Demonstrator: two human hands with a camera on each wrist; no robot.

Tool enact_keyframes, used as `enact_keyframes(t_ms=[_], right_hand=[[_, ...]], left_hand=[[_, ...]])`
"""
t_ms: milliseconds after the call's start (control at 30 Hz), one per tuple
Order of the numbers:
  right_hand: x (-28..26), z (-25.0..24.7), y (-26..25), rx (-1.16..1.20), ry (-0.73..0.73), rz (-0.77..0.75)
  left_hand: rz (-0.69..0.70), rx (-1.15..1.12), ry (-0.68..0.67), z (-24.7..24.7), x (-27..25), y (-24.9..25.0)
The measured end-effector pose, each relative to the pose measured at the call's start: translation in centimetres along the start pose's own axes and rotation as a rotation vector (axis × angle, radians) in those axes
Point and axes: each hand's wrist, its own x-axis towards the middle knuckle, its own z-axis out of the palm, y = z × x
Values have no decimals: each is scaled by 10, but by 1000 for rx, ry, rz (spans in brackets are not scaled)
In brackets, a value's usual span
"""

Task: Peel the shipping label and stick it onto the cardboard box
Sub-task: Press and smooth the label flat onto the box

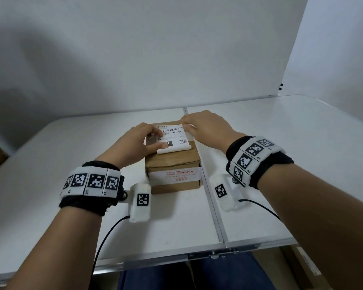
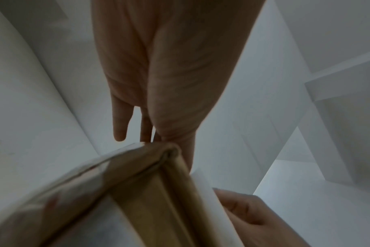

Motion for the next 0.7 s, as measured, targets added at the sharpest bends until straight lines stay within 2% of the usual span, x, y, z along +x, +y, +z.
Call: enact_keyframes(t_ms=[133, 267, 433, 700], right_hand=[[-9, -10, -14, 168, -132, -125], [-5, -7, -23, 186, -239, -122], [4, -6, -31, 283, -335, -37], [14, 0, -36, 294, -403, -160]], left_hand=[[-89, 23, -23, -2, 2, -4], [-219, 58, -129, -3, 4, -6], [-181, 36, -105, -1, -2, -2], [-168, 22, -79, -1, -1, -5]])
